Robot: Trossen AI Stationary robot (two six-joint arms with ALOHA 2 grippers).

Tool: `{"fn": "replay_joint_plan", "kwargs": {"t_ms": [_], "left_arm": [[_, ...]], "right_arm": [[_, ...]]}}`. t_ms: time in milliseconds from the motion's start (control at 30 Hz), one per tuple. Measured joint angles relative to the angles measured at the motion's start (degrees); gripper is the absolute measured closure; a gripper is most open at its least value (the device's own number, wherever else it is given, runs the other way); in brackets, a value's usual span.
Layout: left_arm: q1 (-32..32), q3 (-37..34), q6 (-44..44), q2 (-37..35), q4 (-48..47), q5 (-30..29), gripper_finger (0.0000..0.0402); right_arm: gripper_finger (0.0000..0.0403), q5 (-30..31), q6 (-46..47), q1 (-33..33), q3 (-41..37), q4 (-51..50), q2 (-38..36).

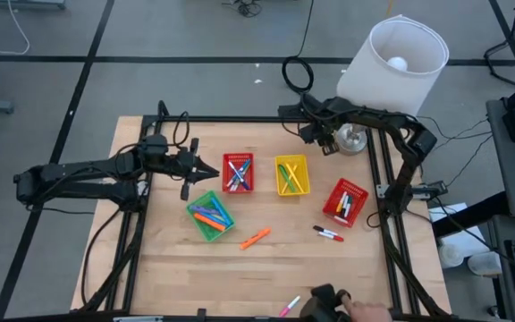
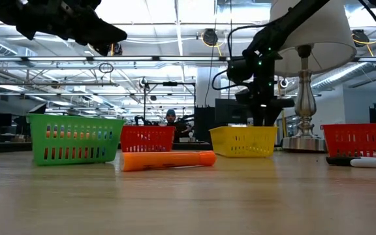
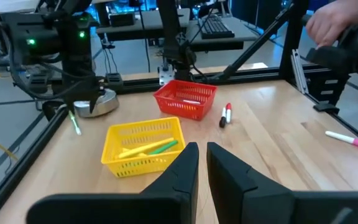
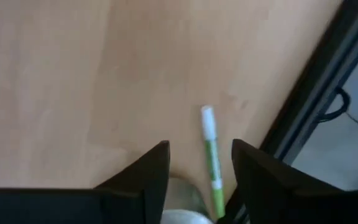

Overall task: Pick & Place Markers
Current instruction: Put the light green highlighter into the left red bin

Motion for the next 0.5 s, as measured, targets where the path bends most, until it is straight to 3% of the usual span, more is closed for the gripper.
{"fn": "replay_joint_plan", "kwargs": {"t_ms": [133,500], "left_arm": [[0.0,0.0,0.31,0.0,-0.03,0.0,0.036],[0.0,0.0,0.29,0.0,-0.04,-0.07,0.036]], "right_arm": [[0.0231,-0.32,-0.16,-0.09,0.0,2.9,0.27],[0.0245,0.0,-3.41,0.57,-1.11,5.57,4.7]]}}
